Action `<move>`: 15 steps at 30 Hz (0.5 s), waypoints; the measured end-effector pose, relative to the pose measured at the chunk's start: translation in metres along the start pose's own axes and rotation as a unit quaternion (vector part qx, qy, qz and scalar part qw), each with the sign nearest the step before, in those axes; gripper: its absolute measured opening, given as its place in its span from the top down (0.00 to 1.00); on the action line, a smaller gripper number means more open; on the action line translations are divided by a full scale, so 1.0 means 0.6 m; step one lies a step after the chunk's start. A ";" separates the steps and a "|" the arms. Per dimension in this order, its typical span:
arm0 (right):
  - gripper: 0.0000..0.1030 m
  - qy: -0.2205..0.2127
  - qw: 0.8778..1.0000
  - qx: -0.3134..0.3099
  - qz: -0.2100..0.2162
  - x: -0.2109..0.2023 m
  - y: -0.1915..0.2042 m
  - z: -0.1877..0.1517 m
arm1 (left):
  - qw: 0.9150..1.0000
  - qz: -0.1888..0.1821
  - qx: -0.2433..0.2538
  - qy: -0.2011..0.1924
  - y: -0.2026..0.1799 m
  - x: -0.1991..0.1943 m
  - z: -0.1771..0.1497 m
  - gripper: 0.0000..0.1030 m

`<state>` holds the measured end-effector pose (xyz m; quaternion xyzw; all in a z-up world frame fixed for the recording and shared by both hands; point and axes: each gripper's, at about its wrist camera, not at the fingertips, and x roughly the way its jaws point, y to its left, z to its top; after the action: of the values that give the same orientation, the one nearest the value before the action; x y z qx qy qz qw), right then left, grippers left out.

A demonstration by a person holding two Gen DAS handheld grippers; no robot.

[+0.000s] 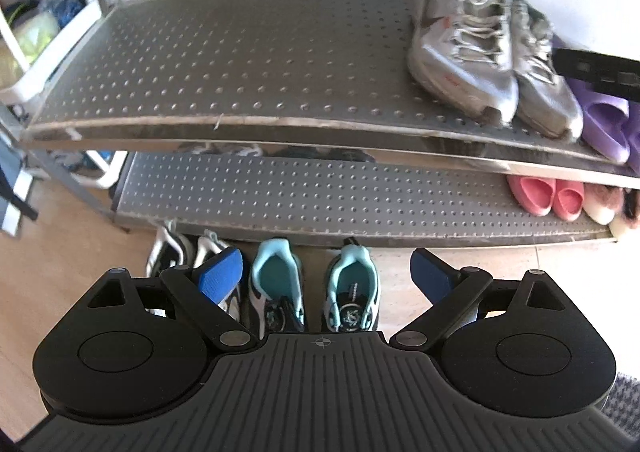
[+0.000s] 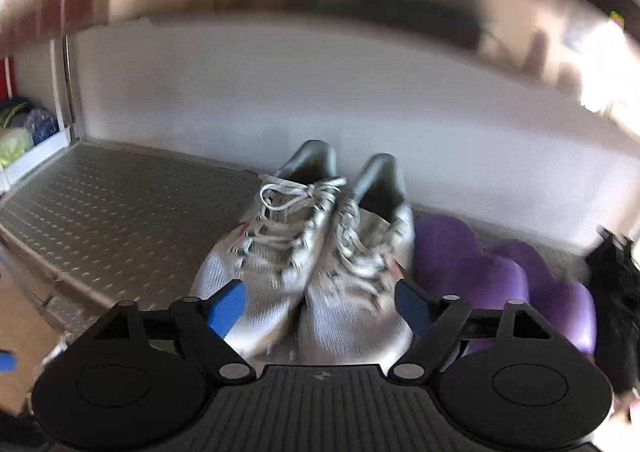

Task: Organize scattered shoes
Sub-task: 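Withdraw the right gripper back from the upper shelf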

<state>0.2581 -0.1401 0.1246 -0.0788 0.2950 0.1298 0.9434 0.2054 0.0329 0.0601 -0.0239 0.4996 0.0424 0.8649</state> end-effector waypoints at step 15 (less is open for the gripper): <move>0.08 0.066 0.982 0.174 0.023 -0.121 -0.053 -0.110 | 0.998 0.048 -0.029 -0.032 0.087 -0.170 -0.174 0.07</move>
<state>0.1746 -0.2000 0.1149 0.0843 0.3762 0.0924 0.9181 0.0596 0.0711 0.0964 -0.0237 0.4706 0.0997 0.8764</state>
